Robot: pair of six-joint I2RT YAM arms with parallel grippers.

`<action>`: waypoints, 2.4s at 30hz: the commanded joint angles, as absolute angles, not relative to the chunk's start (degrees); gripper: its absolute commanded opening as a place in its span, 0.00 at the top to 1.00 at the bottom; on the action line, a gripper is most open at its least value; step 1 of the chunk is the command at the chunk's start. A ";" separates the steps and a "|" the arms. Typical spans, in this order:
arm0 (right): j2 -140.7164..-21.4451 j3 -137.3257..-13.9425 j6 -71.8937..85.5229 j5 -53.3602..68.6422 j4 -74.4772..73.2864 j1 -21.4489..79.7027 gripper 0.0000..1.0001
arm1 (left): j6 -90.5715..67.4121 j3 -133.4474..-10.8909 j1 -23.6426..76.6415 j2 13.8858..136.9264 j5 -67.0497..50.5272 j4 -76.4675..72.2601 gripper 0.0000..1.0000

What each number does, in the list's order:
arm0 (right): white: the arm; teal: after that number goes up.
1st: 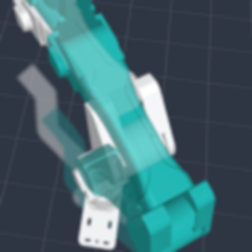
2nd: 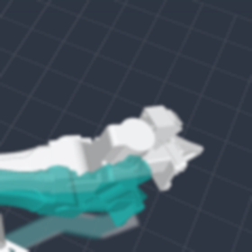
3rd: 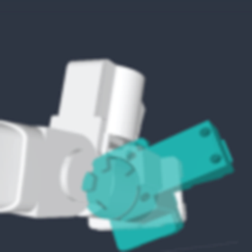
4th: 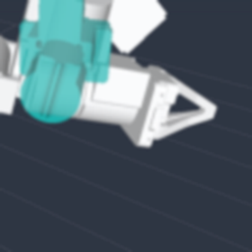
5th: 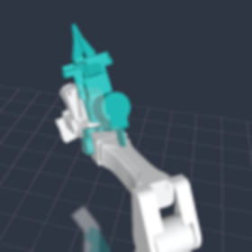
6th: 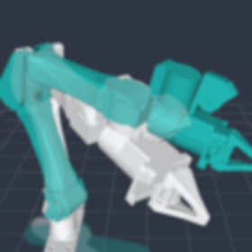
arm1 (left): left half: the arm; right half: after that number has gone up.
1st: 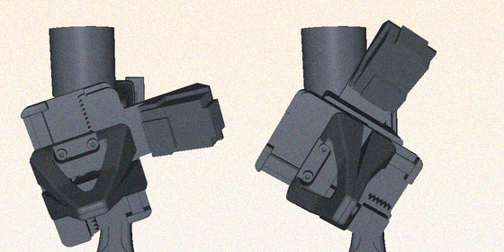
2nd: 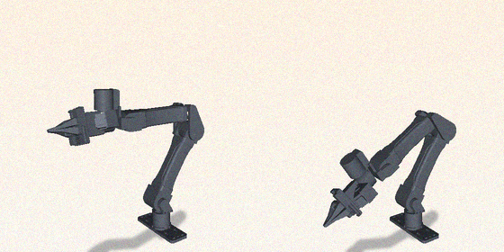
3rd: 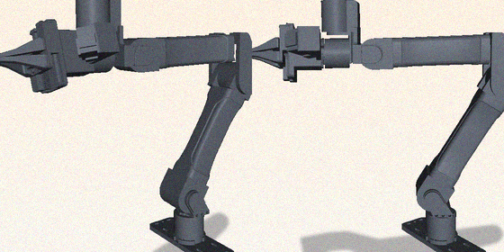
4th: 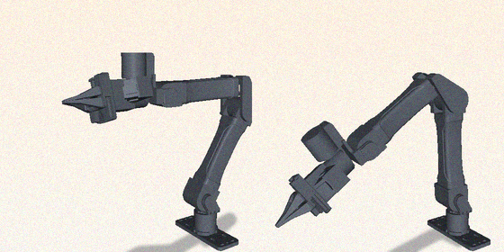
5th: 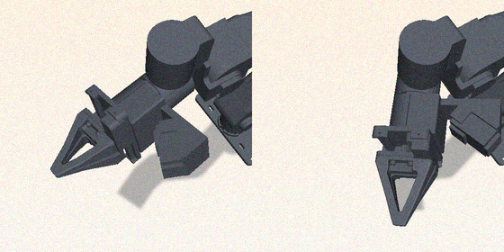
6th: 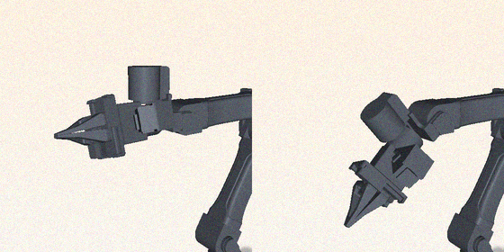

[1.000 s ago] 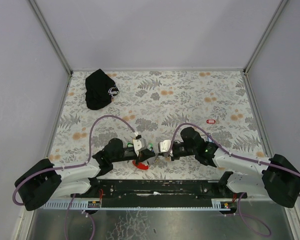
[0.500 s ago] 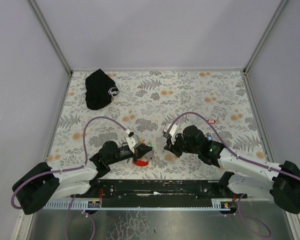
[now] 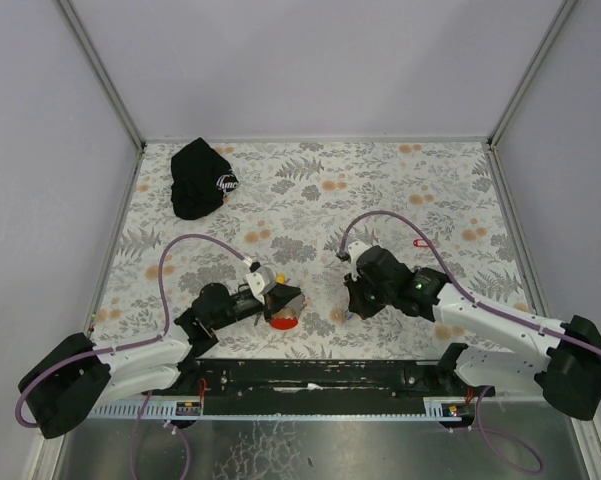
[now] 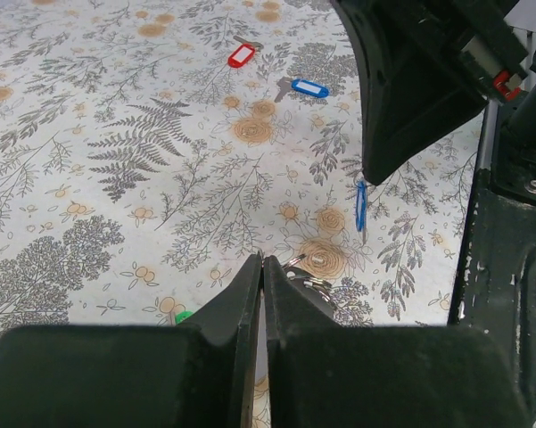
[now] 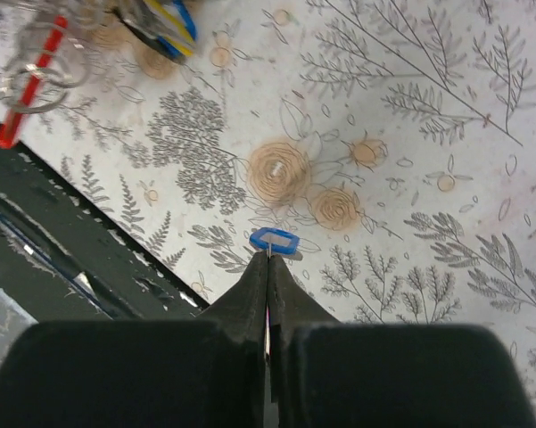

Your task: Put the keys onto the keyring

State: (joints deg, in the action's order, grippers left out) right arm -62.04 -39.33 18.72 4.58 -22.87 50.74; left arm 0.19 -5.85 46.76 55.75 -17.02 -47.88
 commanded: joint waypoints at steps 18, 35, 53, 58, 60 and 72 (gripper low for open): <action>-86.31 -49.01 12.28 -12.77 -11.75 49.65 1.00 | 0.34 -5.63 46.18 53.11 -15.84 -49.48 1.00; -79.15 -40.98 9.37 -5.75 -2.21 48.61 1.00 | 0.24 -5.98 46.13 54.31 -16.45 -49.88 1.00; -58.50 -38.48 16.69 3.87 -22.78 47.46 1.00 | 0.01 -5.92 45.97 54.27 -16.86 -50.09 1.00; -58.37 -39.31 19.45 6.51 -26.43 47.46 1.00 | 0.08 -6.13 45.96 55.06 -17.07 -50.35 1.00; -59.24 -39.74 19.73 6.06 -27.05 47.42 1.00 | 0.07 -6.37 45.92 55.48 -17.35 -50.50 1.00; -76.07 -46.83 15.29 3.97 -22.69 47.38 1.00 | 0.05 -6.33 45.92 54.89 -17.59 -49.56 1.00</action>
State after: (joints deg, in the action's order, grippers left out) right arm -72.25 -42.81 17.34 4.25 -25.69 47.81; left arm 0.01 -5.85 46.26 55.68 -17.17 -47.07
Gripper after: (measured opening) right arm 0.011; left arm 0.003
